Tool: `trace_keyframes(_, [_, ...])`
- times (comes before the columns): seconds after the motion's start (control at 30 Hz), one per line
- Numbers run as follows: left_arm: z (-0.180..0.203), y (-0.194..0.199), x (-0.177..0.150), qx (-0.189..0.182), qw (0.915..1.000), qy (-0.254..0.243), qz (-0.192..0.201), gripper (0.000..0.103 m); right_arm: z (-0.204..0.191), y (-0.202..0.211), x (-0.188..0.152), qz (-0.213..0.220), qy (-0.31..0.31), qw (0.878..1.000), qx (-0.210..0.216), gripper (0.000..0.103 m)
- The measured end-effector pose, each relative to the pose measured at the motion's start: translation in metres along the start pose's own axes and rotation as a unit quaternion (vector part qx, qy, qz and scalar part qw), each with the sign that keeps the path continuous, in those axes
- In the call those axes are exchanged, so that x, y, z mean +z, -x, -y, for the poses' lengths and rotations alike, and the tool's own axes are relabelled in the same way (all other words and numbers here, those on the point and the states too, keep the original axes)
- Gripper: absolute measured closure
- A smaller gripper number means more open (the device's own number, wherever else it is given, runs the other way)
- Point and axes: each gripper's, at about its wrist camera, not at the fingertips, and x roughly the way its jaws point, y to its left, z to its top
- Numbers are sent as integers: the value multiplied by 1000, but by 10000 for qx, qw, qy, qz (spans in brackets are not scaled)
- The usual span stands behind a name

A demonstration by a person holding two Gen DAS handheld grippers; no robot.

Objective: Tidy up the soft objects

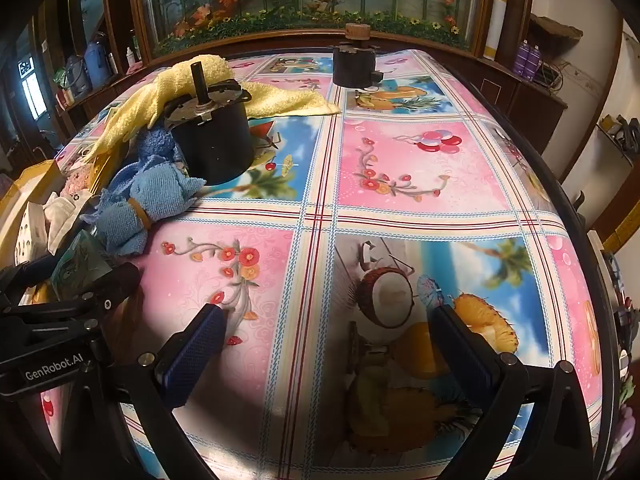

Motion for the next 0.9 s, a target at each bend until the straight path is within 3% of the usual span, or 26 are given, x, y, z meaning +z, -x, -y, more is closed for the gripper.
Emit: trace_keyframes(0.9, [0, 0, 0, 0, 10000, -1, 9, 0, -3, 2, -3, 4, 153, 9998, 112, 0])
